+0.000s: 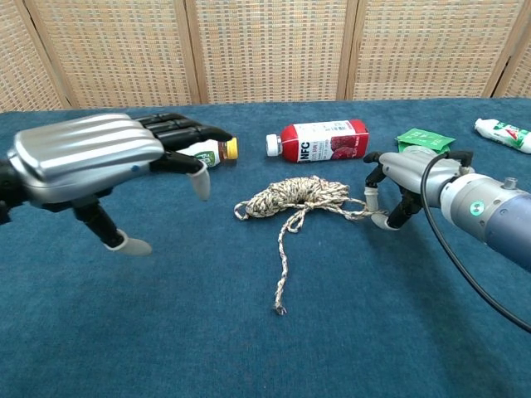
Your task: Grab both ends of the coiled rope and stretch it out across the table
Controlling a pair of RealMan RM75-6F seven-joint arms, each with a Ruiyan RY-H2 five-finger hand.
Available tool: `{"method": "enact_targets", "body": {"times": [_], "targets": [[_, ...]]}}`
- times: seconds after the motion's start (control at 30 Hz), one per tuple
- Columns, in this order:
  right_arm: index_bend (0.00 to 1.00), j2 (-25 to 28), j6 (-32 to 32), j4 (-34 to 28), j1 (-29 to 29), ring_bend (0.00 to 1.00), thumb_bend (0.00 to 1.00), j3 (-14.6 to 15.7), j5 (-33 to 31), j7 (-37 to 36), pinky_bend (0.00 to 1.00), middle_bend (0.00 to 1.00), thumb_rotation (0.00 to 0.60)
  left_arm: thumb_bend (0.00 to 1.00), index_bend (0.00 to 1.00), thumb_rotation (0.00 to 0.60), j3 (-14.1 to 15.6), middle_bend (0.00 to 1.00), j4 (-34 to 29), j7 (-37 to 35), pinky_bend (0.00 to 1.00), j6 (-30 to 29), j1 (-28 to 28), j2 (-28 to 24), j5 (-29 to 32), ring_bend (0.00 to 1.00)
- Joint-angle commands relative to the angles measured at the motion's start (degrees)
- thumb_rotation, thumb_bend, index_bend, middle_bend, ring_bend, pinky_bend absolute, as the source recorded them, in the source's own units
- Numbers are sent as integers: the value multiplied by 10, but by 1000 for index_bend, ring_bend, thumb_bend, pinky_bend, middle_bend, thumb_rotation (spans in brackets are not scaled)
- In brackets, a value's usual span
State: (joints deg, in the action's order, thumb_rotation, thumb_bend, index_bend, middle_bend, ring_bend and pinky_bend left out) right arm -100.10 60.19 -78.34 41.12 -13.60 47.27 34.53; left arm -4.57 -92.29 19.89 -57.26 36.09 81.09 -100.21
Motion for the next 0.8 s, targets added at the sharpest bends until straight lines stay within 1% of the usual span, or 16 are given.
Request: {"method": "enact_targets", "body": {"times": [0.03, 0.17, 0.27, 0.43, 0.57, 0.7, 0.8], "targets": [[631, 3, -5, -3, 2, 0, 525, -1, -5, -1, 0, 0, 600, 67, 383, 600, -7, 0, 33, 3, 0, 28, 32, 29, -7, 0], [629, 7, -11, -7, 5, 0, 524, 0, -10, 3, 0, 0, 600, 92, 430, 600, -4, 0, 62, -5, 0, 50, 56, 57, -1, 0], [630, 6, -14, -4, 8, 0, 524, 0, -15, 4, 0, 0, 600, 111, 449, 600, -3, 0, 84, -12, 0, 56, 72, 81, -2, 0], [631, 5, -19, 2, 9, 0, 527, 1, -13, -4, 0, 0, 600, 130, 451, 600, 0, 0, 123, -17, 0, 62, 99, 120, -8, 0], [631, 10, -22, 2, 9, 0, 529, 0, -11, -12, 0, 0, 600, 124, 451, 600, 4, 0, 144, -23, 0, 63, 112, 136, -12, 0], [631, 19, -28, 1, 12, 0, 534, -2, -7, -21, 0, 0, 600, 123, 451, 600, 16, 0, 183, -50, 0, 66, 129, 161, -16, 0], [632, 21, -32, 3, 13, 0, 536, -2, -6, -24, 0, 0, 600, 124, 450, 600, 19, 0, 200, -54, 0, 68, 136, 173, -17, 0]]}}
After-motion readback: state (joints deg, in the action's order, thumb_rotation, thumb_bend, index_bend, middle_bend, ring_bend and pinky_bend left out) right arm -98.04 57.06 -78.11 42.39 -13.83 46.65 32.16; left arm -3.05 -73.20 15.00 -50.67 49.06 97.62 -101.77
